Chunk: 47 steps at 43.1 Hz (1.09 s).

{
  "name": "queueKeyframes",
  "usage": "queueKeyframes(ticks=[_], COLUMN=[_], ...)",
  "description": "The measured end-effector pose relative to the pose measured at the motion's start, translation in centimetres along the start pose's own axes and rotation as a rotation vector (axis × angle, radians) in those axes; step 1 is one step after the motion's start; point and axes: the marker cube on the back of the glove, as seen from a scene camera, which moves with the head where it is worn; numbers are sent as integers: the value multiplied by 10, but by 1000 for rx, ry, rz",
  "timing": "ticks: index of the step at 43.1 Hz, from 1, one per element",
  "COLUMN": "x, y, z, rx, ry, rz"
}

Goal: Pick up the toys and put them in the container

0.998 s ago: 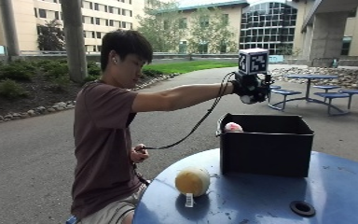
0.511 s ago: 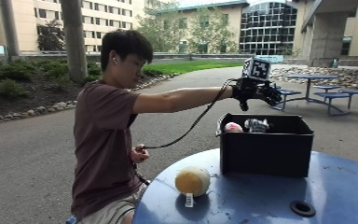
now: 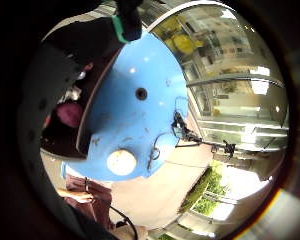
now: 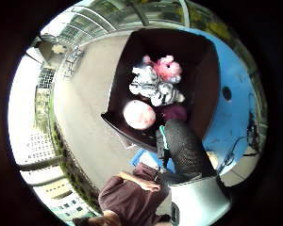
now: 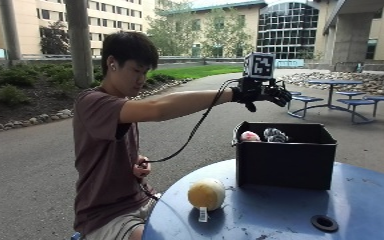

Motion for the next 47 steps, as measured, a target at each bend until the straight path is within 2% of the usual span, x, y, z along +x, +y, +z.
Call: queueKeyframes(ticks=[3,9,15,19,26,31,35,39,47], x=[20,37,97,111,111,81,54,50,53], y=[26,74,128,150,169,176,177,175,167], z=[0,5,39,69,155,245,302,315,320], rx=[-11,-45,-84,-113,-137,-245,-354,-285,-202], ry=[-15,-123,-17,-36,-4,-4,-111,-208,-254], rz=[8,155,315,360,373,201,162,155,124])
